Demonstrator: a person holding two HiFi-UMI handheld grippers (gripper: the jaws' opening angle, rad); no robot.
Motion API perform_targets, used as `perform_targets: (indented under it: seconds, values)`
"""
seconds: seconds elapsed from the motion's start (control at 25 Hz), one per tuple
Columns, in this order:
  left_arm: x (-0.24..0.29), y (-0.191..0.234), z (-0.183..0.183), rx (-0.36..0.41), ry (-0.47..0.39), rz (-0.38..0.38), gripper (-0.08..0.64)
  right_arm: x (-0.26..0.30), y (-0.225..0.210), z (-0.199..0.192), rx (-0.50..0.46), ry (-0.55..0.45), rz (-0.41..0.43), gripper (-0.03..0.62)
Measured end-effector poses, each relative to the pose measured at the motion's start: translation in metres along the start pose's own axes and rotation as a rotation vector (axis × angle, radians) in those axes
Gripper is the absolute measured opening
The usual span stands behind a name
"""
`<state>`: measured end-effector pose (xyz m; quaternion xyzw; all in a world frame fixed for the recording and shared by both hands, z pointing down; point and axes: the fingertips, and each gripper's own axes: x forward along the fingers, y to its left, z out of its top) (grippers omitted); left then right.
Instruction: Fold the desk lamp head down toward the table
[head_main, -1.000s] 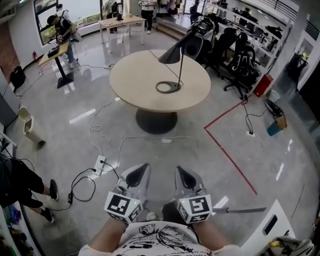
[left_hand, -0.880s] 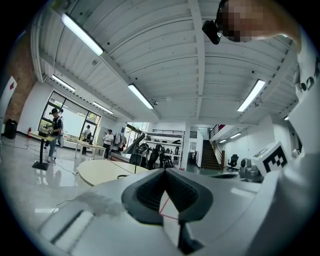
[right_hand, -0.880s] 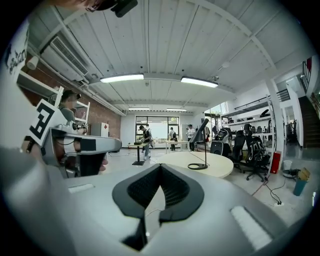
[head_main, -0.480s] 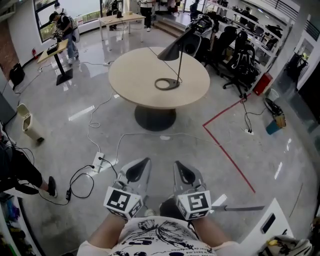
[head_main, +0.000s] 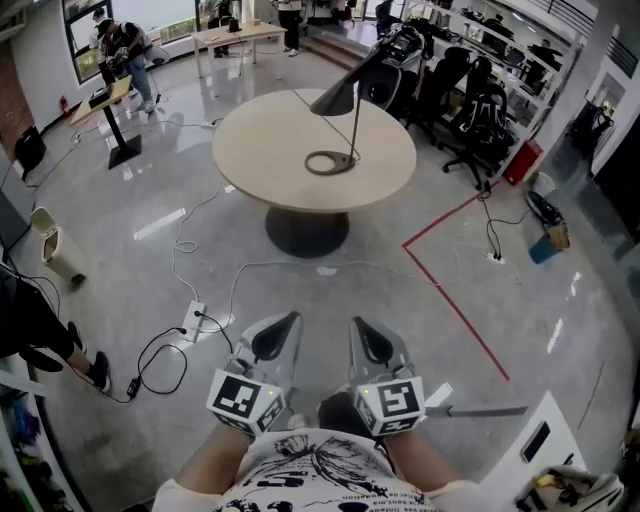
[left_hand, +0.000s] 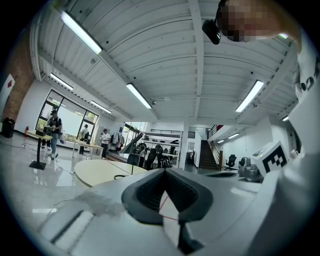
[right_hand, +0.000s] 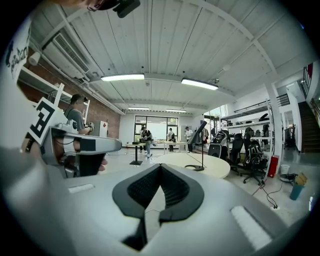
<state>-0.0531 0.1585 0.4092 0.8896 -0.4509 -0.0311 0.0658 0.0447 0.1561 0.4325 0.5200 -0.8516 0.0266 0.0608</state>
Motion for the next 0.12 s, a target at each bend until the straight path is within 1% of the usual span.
perform_targets:
  seconds: [0.12]
  values:
    - [-0.0009,0.0022,-0.0022,-0.007,-0.002,0.001,0.006,0.0004,0.0014,-0.0039,0.014,0.008,0.000,0.008]
